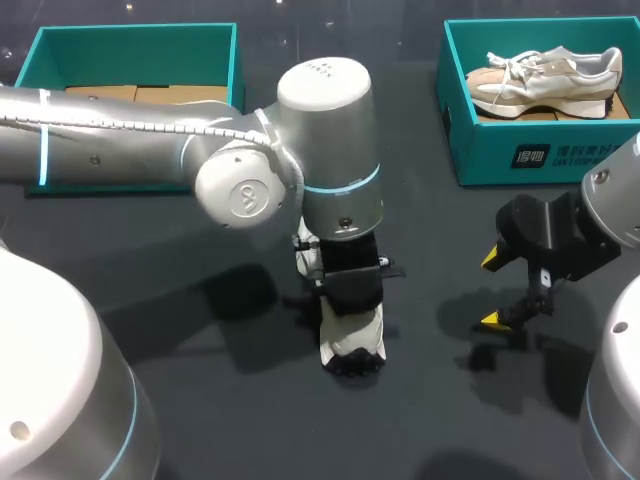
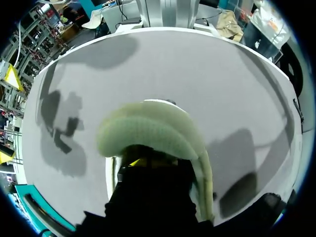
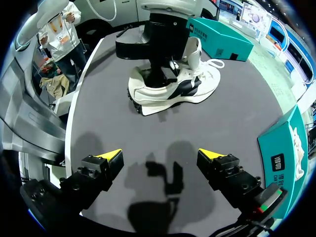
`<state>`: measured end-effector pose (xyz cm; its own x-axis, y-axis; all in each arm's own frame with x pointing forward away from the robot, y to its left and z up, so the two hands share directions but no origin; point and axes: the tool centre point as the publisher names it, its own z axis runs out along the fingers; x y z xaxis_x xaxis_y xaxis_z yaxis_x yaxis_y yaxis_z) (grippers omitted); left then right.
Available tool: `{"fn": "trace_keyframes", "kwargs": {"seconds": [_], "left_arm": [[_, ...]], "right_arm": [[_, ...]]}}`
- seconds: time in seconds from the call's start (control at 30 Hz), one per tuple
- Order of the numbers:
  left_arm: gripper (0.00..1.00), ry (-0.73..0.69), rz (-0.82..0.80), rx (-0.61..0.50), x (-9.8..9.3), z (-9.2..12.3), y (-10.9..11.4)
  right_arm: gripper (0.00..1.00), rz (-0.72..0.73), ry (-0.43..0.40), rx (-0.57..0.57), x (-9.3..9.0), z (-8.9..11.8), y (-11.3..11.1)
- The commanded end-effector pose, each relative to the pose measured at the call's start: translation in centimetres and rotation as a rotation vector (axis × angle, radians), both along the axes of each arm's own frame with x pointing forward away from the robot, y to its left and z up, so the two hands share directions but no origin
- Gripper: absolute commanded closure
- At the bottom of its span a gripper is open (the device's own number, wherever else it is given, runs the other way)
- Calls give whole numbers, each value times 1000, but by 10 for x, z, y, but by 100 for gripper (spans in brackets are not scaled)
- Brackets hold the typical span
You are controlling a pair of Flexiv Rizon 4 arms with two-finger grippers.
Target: Take the shoe out of the shoebox, open the shoe tongue, remove and reinsert the insole, then place the shoe into the shoebox
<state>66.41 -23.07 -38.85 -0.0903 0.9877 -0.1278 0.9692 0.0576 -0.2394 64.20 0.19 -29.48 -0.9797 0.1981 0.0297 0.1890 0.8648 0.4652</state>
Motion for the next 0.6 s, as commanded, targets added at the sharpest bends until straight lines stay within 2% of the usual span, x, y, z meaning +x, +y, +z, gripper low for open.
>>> {"fn": "trace_keyframes", "kwargs": {"seconds": [0.03, 0.13, 0.23, 0.37, 0.47, 0.6], "left_arm": [[100, 16, -19, -36, -2, 23, 18], [100, 27, -64, -33, -10, 32, 19], [100, 27, -110, 16, -19, 30, 15], [100, 26, -143, 95, -23, 12, 13], [100, -5, -142, 154, -24, -9, 13], [100, -9, -100, 169, -17, -31, 16]], "right_arm": [[0, -2, -3, -2, -2, 0, 0], [0, -2, -3, -2, -2, 0, 0], [0, -2, -3, -2, -2, 0, 0], [0, -2, -3, -2, -2, 0, 0], [0, -2, -3, -2, -2, 0, 0], [0, -2, -3, -2, -2, 0, 0]]}}
